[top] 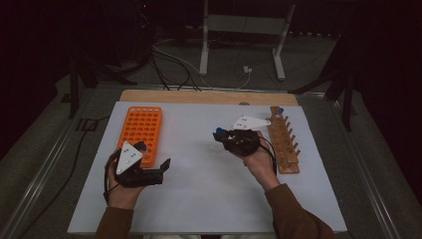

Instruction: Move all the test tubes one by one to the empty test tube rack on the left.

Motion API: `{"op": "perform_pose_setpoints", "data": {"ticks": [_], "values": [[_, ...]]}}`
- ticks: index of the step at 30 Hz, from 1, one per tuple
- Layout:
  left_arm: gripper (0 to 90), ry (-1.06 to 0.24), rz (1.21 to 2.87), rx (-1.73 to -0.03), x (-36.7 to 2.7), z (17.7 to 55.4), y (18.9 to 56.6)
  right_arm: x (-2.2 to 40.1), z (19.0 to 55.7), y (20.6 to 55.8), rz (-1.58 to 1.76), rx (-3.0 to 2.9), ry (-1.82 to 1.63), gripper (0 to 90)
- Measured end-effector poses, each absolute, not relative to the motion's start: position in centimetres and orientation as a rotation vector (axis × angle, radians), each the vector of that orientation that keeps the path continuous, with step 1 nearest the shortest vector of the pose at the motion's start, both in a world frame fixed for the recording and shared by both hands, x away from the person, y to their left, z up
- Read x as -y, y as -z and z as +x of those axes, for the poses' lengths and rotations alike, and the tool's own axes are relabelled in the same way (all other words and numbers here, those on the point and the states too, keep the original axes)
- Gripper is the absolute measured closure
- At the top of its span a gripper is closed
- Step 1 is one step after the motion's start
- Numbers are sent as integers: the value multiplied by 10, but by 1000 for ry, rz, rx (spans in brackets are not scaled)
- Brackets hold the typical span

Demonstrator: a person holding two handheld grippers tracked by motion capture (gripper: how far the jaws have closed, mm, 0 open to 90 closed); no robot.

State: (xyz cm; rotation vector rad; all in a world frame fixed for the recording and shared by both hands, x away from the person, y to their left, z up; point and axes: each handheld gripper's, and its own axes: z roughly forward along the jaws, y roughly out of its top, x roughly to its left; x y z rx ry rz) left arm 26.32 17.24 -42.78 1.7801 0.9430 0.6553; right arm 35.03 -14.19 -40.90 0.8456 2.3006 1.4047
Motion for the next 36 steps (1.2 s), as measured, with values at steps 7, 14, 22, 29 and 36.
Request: {"op": "perform_pose_setpoints", "data": {"ticks": [7, 14, 22, 29, 36], "values": [[17, -603, 1808, -911, -152, 274, 428, 126, 346, 409, 810, -2337, -1425, 764], [17, -582, 1837, -892, -140, 281, 431, 113, 342, 407, 795, -2369, -1458, 763], [208, -520, 1837, -835, -133, 284, 434, 100, 338, 405, 764, -2401, -1492, 763], [253, -529, 1854, -829, -124, 287, 437, 91, 334, 405, 742, -2417, -1503, 764], [417, -538, 1871, -818, -116, 289, 439, 88, 332, 404, 723, -2425, -1511, 763]]}}
